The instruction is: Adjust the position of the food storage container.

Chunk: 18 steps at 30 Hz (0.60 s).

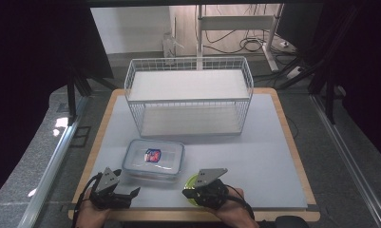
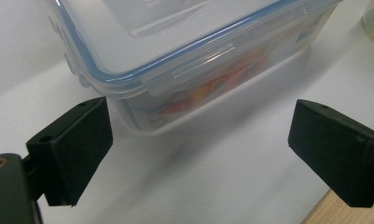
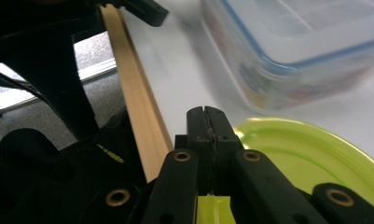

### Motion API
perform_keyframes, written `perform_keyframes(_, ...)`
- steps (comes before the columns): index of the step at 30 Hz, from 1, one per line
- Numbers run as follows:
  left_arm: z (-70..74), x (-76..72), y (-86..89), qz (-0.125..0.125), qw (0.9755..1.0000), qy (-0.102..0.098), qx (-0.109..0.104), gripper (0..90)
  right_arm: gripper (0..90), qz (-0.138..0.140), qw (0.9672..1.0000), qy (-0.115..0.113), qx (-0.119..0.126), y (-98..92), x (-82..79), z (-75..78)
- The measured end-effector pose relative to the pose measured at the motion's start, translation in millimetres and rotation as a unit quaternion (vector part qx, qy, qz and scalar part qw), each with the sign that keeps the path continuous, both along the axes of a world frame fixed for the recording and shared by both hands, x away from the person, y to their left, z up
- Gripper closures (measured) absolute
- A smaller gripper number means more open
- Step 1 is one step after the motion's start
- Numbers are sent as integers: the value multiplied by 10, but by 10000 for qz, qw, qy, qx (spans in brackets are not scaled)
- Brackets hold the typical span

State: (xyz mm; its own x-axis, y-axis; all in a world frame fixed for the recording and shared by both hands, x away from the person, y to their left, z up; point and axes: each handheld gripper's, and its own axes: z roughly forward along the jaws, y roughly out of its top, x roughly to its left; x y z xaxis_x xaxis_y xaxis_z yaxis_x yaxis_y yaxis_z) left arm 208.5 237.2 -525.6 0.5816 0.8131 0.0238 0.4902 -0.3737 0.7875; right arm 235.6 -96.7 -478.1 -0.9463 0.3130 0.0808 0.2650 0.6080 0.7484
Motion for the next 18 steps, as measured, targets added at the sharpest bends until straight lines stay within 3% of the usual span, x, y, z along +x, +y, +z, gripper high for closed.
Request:
perform_keyframes(3, -2, 0, -3, -13, 10000, -2, 9, 64, 898, 119, 9999, 29, 0, 72, -31, -14)
perform_keyframes(8, -1, -3, -5, -22, 10000, -7, 17, 64, 898, 176, 9996, -28, -239, 128, -53, -68)
perform_keyframes(18, -3, -1, -9, -65, 10000, 8, 67, 64, 898, 105, 9998, 98, -147, 55, -8, -45)
